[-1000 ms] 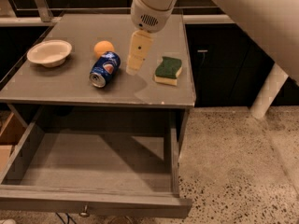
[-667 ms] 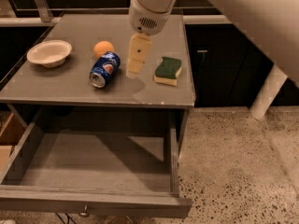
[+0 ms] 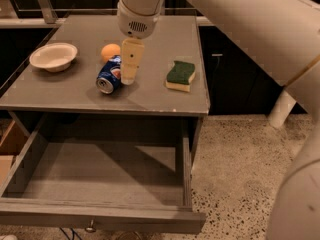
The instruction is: Place pepsi can into top drawer
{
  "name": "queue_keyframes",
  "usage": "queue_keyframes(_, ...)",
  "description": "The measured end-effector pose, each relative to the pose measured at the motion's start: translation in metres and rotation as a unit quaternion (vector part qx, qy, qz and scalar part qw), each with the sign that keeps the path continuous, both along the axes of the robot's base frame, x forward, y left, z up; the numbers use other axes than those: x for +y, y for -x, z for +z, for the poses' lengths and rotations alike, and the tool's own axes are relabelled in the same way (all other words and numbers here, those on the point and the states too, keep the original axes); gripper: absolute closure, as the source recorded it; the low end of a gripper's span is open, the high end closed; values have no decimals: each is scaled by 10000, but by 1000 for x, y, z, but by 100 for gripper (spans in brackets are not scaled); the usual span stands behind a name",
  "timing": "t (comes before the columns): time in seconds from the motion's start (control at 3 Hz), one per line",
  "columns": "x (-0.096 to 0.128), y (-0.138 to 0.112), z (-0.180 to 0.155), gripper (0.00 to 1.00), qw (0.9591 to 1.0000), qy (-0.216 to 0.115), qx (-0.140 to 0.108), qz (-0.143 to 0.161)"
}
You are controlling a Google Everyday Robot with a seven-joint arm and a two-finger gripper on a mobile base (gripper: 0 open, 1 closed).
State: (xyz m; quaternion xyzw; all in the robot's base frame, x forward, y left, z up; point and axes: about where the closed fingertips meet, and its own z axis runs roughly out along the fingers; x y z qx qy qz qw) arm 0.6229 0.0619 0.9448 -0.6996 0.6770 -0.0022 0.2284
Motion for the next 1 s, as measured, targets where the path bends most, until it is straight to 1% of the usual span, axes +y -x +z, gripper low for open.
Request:
queue_keyframes(0.33,14,-13,-1,0,9997,100,-38,234)
queue_keyframes(0.67,16,-15,-1,0,9996,101,-48,266)
queue_keyframes(1.0,14,-1,-15,0,9994,201,250,98)
